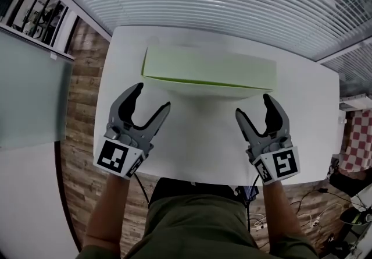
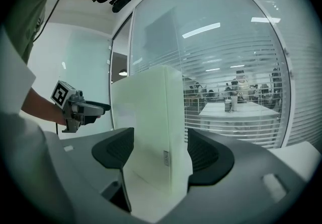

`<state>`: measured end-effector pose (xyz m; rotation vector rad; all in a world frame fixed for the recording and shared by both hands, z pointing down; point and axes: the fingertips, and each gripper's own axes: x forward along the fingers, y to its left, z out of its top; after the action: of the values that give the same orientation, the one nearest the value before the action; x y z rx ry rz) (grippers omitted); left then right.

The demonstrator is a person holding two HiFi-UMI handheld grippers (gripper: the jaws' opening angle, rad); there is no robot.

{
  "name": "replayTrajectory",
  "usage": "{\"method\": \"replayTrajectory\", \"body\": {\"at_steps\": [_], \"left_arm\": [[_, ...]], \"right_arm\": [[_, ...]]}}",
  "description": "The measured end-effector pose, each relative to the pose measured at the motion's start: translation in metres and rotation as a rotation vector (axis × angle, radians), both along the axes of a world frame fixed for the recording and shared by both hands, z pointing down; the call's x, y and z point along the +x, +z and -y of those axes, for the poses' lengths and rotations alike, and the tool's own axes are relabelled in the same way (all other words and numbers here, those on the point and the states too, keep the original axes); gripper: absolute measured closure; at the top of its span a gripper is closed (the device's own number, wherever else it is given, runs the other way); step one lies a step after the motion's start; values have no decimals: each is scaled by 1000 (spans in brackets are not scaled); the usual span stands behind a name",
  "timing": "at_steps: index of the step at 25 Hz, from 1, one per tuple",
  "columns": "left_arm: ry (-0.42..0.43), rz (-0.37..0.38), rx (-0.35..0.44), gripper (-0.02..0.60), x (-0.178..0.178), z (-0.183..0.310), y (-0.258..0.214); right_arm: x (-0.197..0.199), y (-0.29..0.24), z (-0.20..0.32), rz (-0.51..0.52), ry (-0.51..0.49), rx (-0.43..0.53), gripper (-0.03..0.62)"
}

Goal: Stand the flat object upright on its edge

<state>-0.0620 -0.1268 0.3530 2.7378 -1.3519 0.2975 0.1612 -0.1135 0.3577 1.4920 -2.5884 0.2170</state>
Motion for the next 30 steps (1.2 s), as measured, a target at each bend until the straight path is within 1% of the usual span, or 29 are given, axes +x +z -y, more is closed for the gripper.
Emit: {"method": "replayTrajectory", "body": {"at_steps": [4, 5, 6, 12, 17, 18, 26, 30], "left_arm": [[-27, 13, 17, 296, 4, -13, -8], [-33, 16, 20, 305, 4, -16, -10], [-39, 18, 22, 309, 5, -18, -11], [-49, 27, 41, 346, 10, -28, -24], [-36, 30, 49, 371, 10, -44, -31], [-32, 31, 53, 378, 9, -46, -33], [13, 12, 102, 433, 10, -58, -56], [43, -15, 124, 451, 9, -75, -69]], "right_arm": [[6, -7, -9, -1, -27, 11, 255], [6, -9, -11, 1, -34, 14, 264], [7, -11, -13, 4, -40, 16, 291], [9, -24, -19, 21, -63, 33, 324], [5, -31, -29, 24, -75, 46, 346], [3, -34, -31, 26, -75, 51, 372], [-11, -55, -44, 37, -66, 84, 450], [-22, -67, -63, 37, -49, 103, 490]]}}
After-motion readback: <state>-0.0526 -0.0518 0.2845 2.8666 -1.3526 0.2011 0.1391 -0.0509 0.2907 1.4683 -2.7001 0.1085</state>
